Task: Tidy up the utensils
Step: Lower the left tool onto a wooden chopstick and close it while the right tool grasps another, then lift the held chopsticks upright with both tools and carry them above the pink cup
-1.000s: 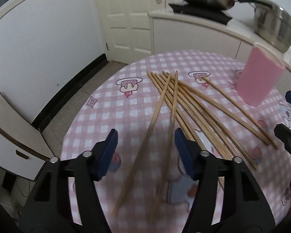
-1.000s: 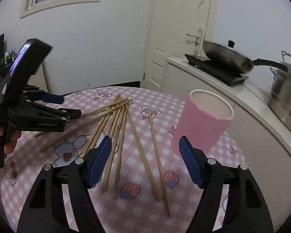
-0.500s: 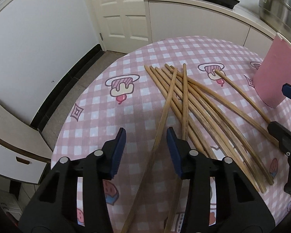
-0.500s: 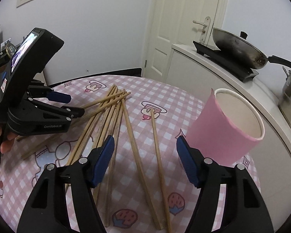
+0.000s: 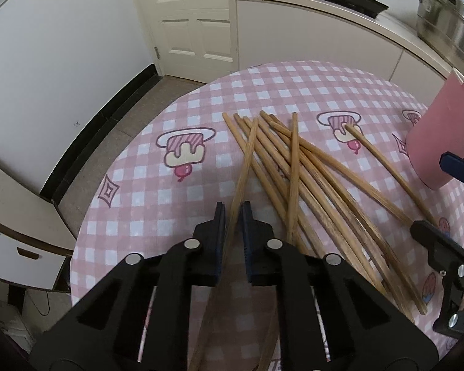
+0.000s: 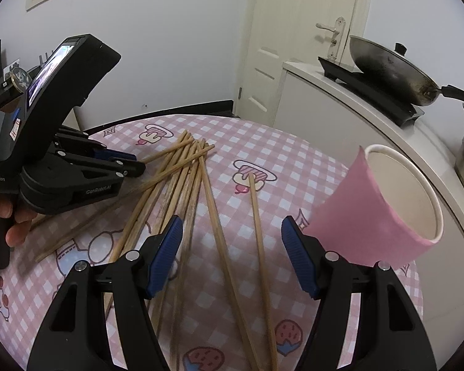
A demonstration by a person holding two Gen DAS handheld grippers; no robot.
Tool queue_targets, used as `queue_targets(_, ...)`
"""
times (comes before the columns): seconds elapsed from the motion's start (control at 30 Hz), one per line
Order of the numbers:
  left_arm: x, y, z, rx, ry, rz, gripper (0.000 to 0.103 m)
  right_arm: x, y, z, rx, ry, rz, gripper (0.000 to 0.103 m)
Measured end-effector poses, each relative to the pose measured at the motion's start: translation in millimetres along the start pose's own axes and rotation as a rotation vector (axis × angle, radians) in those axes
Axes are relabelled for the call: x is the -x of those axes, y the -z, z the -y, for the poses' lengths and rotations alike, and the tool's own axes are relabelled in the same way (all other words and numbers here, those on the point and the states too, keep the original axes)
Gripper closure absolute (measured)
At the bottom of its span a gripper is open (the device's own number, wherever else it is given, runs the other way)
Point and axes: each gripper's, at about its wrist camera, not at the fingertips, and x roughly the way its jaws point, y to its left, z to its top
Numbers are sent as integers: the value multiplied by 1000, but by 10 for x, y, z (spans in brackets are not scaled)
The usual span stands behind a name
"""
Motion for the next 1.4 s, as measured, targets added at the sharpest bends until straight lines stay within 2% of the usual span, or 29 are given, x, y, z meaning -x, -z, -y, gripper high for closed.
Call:
queue_targets(0.2,224,41,-162,85,-1,75,96,-81,-98,-95,7,-29,-15,40)
queue_targets(0.4,521,112,-202,101,-26,150,97,-225,-262,-227,-20,-65,-39,42)
queue_targets(0.5,660,124,-211,106,-31,186,97,-345,-360,-274,-60,-107,-66,49)
queue_targets(0.63,798,114,-206,106,-26,217,97,-539,-491,-267,-134,-169,-135,65)
queue_targets(0.8,871,111,-252,108,-21,228,96,-727,-561,-194,-243,-226,-217,73)
queue_targets(1.0,842,151,-285,120,-16,221,96,-846,-591,-179,-287,-246,-254,81)
queue_targets(1.07,842,160,-285,122,-17,220,96,-859,-594,-170,-287,-242,-254,88)
queue_targets(1.2,863,154,-277,122,-15,222,96,-833,-600,-155,-294,-252,-249,89)
queue_targets(1.4,952,140,-269,137,5,235,96,-681,-593,-115,-310,-291,-217,97)
